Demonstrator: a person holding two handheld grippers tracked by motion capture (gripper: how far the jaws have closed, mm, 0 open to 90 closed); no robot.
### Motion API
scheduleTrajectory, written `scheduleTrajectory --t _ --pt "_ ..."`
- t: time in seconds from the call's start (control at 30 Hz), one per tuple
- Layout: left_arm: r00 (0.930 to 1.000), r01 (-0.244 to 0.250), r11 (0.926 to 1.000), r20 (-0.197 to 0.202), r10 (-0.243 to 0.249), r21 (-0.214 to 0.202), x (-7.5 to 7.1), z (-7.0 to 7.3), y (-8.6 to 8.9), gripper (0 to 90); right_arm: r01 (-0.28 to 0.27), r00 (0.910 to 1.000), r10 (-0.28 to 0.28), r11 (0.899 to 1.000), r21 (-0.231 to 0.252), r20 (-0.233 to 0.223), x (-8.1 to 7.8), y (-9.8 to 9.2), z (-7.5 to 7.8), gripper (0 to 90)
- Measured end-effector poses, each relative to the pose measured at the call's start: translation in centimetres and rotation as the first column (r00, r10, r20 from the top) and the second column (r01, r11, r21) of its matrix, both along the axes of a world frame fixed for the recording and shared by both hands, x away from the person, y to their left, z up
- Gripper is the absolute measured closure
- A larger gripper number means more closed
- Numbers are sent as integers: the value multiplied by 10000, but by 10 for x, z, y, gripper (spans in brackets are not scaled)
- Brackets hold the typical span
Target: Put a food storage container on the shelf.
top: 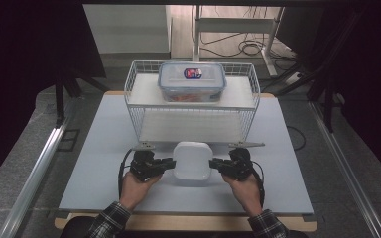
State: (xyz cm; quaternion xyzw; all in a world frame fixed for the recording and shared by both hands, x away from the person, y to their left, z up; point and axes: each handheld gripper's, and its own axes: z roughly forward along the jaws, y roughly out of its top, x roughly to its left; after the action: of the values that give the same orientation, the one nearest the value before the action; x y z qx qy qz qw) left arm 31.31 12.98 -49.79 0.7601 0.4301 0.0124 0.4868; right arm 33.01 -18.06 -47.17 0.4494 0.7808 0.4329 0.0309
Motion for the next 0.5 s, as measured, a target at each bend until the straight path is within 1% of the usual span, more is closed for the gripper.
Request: scheduleTrajectory --t 0.07,0.1,0.17,0.27,0.37,0.4,0.47,0.5 --pt "9999 -109 9999 7 109 31 0 0 -1 788 42 9999 -42 10000 12 96 -1 1 -1 774" --pt "9998 -174 9998 77 174 111 -1 0 -1 788 47 9995 -43 9999 -135 315 -2 2 -1 774" --pt "9997 -224 9996 139 222 169 -1 1 -1 788 67 9988 -54 9996 -265 483 -4 4 -1 774" --pt "9995 -243 9996 203 240 141 -1 2 0 789 73 9984 -61 9998 -200 570 -4 5 -1 774" --pt "9985 -342 9993 424 335 160 -3 7 0 789 109 9955 -98 9999 -120 942 -6 5 3 775" --pt "9985 -342 9993 424 335 160 -3 7 0 789 109 9955 -98 9999 -120 942 -6 5 3 775" --pt "9971 -424 9988 650 407 237 -4 13 0 789 136 9928 -121 9998 -115 1193 -8 7 8 774" --pt "9968 -470 9986 659 452 252 -5 16 0 789 142 9918 -130 9999 -83 1268 -9 7 10 774"
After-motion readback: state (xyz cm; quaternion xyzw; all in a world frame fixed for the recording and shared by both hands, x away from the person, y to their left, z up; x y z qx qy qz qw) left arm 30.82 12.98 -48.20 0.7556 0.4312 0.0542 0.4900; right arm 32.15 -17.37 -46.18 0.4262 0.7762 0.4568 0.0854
